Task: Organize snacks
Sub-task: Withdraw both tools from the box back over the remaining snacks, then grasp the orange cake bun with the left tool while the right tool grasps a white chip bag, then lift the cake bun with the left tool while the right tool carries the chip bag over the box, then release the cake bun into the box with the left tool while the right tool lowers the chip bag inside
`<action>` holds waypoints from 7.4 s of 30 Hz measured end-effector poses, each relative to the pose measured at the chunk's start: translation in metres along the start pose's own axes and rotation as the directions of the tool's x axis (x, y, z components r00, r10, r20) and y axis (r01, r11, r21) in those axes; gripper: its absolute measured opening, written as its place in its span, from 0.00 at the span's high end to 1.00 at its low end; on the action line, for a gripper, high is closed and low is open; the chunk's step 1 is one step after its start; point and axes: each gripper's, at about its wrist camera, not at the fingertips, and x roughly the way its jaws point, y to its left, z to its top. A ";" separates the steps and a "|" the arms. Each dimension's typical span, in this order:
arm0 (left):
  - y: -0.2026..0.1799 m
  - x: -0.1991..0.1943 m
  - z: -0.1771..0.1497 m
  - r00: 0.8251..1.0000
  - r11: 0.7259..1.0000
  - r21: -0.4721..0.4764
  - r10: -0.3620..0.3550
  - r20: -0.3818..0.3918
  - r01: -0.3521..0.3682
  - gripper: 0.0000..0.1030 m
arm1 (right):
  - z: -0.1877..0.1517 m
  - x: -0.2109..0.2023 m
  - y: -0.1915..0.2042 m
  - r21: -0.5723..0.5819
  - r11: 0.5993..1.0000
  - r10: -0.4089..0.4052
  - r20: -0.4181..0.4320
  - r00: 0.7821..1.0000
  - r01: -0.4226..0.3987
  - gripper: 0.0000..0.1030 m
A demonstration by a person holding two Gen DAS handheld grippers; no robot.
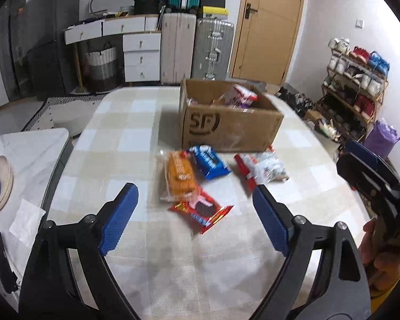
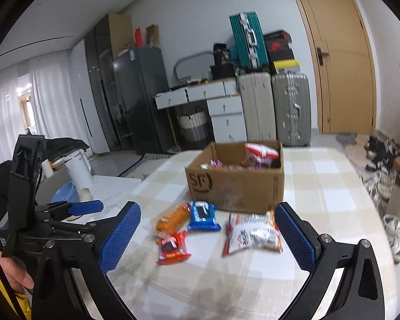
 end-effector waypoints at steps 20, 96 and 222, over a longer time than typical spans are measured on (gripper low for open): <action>0.026 0.117 0.013 0.986 0.998 -0.027 0.045 -0.158 -0.050 0.10 | -0.020 0.095 -0.048 0.078 0.996 -0.016 -0.199 0.980 0.032 0.01; 0.057 0.081 0.012 0.988 0.988 -0.126 -0.104 -0.116 0.089 0.68 | -0.017 0.108 -0.068 0.219 0.975 0.099 -0.304 0.947 -0.032 0.35; -0.011 0.202 0.199 0.983 0.998 -0.050 -0.055 -0.177 0.047 0.38 | 0.133 0.219 -0.109 0.104 0.994 -0.002 -0.277 0.961 0.032 0.20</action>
